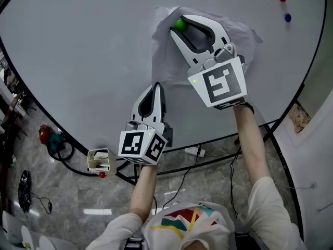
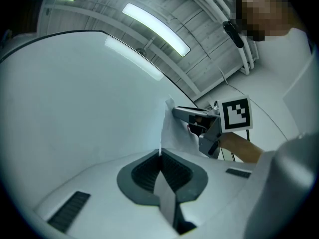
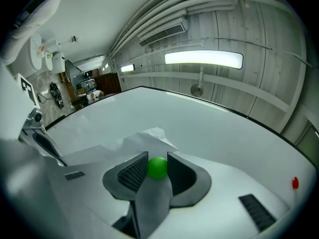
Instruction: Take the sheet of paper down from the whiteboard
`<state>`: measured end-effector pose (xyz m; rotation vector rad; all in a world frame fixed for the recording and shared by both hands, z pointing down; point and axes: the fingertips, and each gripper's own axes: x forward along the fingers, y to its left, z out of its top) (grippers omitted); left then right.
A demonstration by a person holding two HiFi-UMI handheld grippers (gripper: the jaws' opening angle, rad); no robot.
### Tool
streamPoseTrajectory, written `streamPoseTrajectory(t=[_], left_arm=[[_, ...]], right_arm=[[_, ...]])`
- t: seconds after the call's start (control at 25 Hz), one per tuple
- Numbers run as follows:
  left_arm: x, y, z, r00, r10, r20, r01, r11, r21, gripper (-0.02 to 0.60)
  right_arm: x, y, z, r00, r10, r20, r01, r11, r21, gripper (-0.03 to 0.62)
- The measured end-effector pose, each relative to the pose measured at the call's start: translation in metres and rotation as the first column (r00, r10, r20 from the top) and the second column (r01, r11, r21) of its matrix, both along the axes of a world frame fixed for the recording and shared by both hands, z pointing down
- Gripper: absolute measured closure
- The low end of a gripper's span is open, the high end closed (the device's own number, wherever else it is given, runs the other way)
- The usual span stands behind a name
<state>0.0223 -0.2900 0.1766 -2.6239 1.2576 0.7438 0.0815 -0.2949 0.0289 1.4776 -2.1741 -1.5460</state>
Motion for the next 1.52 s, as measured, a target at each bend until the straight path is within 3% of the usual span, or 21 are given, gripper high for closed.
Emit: streamPoseTrajectory(t=[0.28,0.36,0.56,0.8,1.08,1.24,1.32,1.52], left_arm=[[-0.024,0.003,0.001,0.997,-0.068,-0.022,0.068,0.998,-0.001,0.536],[-0.032,0.003,0.002,0.996,-0.088,-0.032,0.088,0.996,-0.008,0.536],[-0.047,0.012,0.0,0.987,-0.156,-0.026,0.156,0.988,0.014,0.535],[-0.091,0.013,0.017,0.969,-0.229,-0.096,0.224,0.973,-0.062,0.535],[-0.091,0.021,0.012,0.965,-0.257,-0.051,0.256,0.966,-0.031,0.535],[-0.085,0.025,0.016,0.963,-0.27,-0.011,0.27,0.963,-0.019,0.535],[-0.082,0.025,0.022,0.955,-0.294,0.03,0.294,0.956,-0.008,0.535],[-0.074,0.02,0.054,0.937,-0.327,0.121,0.333,0.942,-0.031,0.535]], right_arm=[[0.011,0.001,-0.011,0.999,0.021,0.029,-0.022,1.0,0.018,0.464],[0.016,0.0,-0.013,0.997,0.004,0.076,-0.003,1.0,-0.004,0.464],[0.014,0.001,-0.01,0.996,-0.021,0.09,0.023,1.0,-0.02,0.464],[0.019,0.0,-0.011,0.99,-0.031,0.136,0.034,0.999,-0.017,0.464],[0.019,0.008,-0.015,0.975,-0.084,0.203,0.083,0.996,0.016,0.462],[0.017,0.041,-0.006,0.951,-0.201,0.233,0.188,0.979,0.078,0.462],[0.028,0.053,0.017,0.933,-0.205,0.297,0.205,0.978,0.033,0.462],[0.069,0.058,0.092,0.912,-0.081,0.403,0.136,0.984,-0.11,0.462]])
